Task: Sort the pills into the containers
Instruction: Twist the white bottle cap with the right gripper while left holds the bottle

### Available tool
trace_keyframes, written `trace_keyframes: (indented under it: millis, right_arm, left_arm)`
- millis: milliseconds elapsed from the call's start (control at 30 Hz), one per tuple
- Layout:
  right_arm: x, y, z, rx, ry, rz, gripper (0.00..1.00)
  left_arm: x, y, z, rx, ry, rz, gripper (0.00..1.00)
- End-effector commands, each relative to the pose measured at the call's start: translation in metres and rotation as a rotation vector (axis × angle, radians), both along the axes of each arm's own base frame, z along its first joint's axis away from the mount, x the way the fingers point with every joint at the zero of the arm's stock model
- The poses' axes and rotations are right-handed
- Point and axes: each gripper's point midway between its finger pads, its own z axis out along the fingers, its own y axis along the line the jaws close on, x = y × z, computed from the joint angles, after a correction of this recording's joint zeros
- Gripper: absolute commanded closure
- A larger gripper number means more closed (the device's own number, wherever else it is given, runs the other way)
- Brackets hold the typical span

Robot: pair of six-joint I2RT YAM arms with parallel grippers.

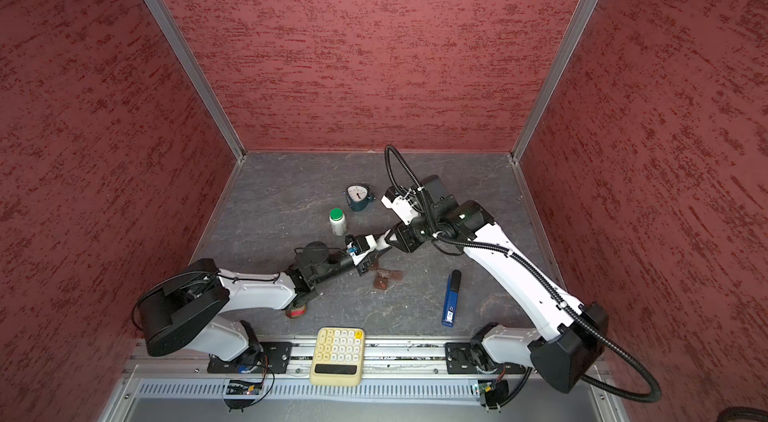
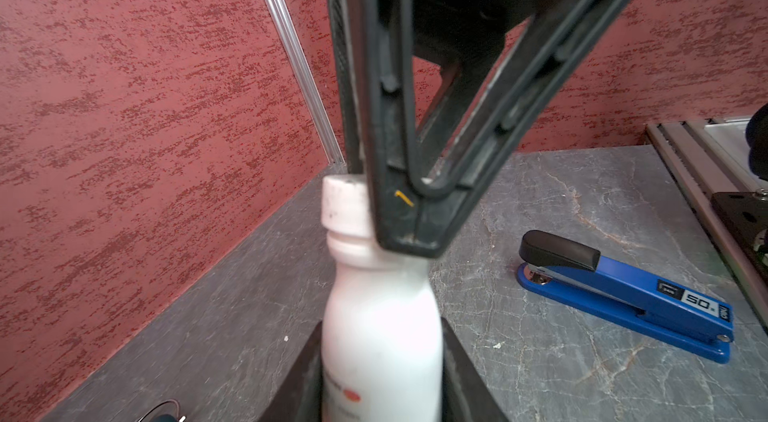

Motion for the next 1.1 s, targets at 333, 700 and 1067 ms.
trace_keyframes:
  millis: [333, 700, 1067]
  right_arm:
    - [-0.024, 0.002, 0.015, 0.039, -0.156, 0.229, 0.77]
    - [-0.034, 0.000, 0.014, 0.056, -0.137, 0.249, 0.74]
    - [-0.034, 0.001, 0.003, 0.045, -0.085, 0.234, 0.69]
  left_arm:
    - [-0.013, 0.003, -0.027, 0.055, 0.077, -0.040, 1.00]
    - [-0.010, 0.000, -0.027, 0.033, 0.083, -0.041, 1.00]
    - [-0.003, -0.006, -0.013, 0.018, 0.052, -0.047, 1.00]
